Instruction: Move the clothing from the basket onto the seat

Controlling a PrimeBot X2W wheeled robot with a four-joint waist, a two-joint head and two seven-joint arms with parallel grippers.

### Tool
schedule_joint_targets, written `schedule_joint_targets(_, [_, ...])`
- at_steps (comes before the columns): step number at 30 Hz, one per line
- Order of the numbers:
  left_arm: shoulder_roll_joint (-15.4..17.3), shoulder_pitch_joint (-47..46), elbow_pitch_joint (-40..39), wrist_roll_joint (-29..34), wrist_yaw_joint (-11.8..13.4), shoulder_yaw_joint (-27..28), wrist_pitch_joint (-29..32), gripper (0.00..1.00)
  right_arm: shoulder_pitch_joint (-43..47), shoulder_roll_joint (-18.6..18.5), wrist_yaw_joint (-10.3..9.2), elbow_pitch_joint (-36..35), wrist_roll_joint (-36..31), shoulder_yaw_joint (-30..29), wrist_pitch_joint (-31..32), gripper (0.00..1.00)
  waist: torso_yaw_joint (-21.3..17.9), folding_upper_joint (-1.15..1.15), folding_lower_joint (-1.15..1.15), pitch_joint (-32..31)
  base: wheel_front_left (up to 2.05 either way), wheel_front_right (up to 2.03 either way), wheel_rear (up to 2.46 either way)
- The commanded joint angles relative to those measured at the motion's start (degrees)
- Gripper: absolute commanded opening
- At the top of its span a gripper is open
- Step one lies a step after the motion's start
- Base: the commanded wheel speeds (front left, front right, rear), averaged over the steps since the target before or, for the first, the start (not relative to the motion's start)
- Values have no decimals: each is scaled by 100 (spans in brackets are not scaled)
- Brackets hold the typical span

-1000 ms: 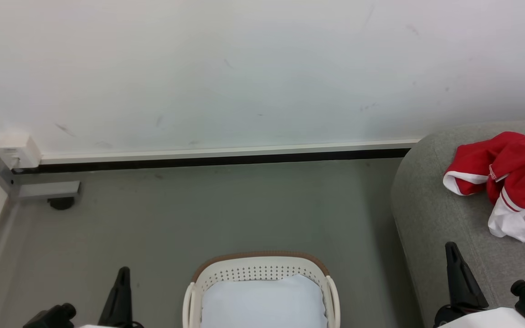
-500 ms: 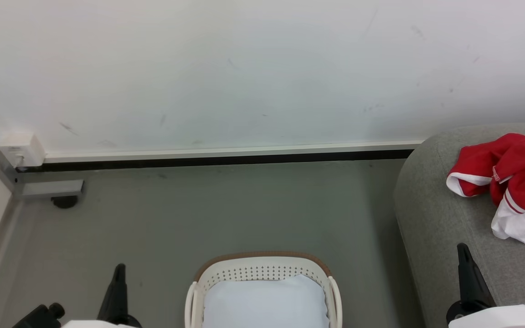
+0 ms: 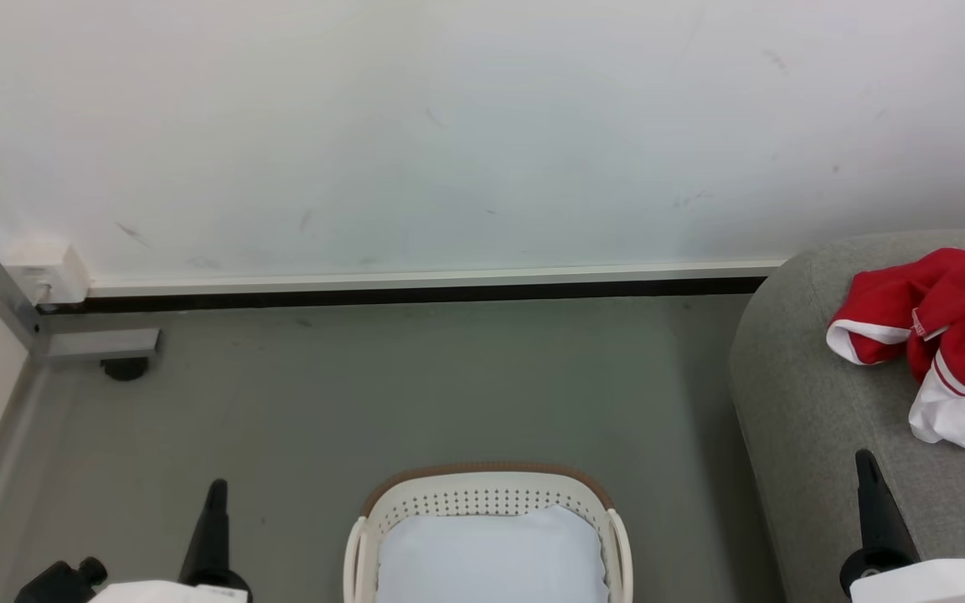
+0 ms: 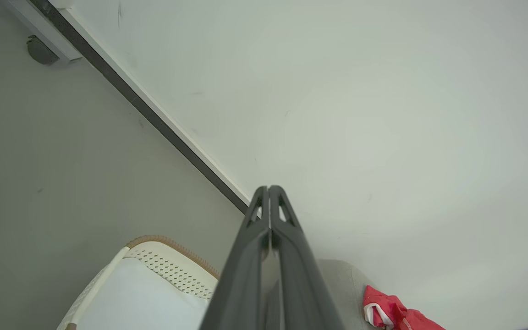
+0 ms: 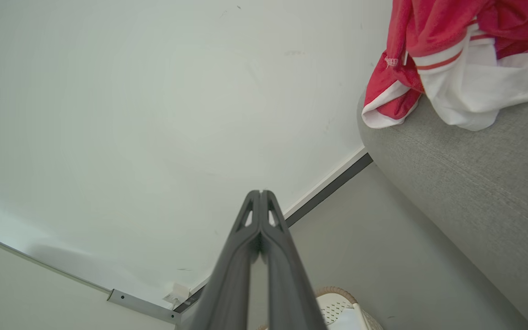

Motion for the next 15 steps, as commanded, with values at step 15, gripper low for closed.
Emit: schedule_joint_targets(15, [49,-181,-69,-1056,-11,96,288,0,-151,-54,-6,-69,984,-195,267,0,55,0,0,-6,0,0,0])
